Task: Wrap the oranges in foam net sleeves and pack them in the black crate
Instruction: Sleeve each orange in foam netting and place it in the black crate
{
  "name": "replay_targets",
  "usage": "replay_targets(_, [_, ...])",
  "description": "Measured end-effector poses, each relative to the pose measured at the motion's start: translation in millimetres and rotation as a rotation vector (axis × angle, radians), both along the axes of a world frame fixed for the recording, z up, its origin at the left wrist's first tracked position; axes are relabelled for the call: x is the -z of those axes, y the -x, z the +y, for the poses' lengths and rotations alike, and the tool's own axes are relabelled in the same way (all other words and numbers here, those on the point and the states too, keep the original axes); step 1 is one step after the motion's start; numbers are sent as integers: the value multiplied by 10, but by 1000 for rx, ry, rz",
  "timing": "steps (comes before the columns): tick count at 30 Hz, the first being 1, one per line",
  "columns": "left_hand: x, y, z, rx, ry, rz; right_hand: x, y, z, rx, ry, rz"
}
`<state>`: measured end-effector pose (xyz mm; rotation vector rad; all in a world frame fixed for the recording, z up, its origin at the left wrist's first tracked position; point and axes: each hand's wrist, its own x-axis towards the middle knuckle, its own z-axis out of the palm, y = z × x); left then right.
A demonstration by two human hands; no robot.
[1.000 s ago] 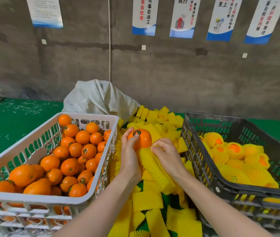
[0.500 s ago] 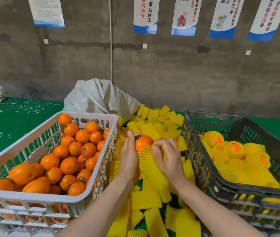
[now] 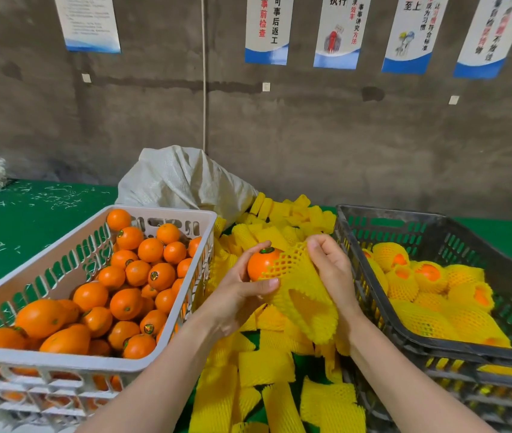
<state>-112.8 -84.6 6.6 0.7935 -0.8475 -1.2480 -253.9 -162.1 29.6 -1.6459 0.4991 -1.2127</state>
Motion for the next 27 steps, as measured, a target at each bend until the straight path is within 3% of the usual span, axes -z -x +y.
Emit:
replay_targets(5, [7, 72, -14, 4, 109, 179, 152, -7, 83, 76, 224, 85])
replay_targets(10, [60, 305, -75, 56, 150, 527, 191, -101, 147, 239, 371, 104])
replay_targets(14, [107, 301, -88, -45, 66, 341, 54, -95, 81, 242, 361, -21])
replay_targets(18, [131, 227, -81, 11, 38, 263, -22, -112, 16, 107, 218, -5])
replay_targets(22, [96, 162, -80, 82, -17, 315, 4, -131, 2, -76, 12, 53])
replay_targets(27, [138, 160, -131, -96, -134, 274, 102, -136, 35, -146, -213, 46])
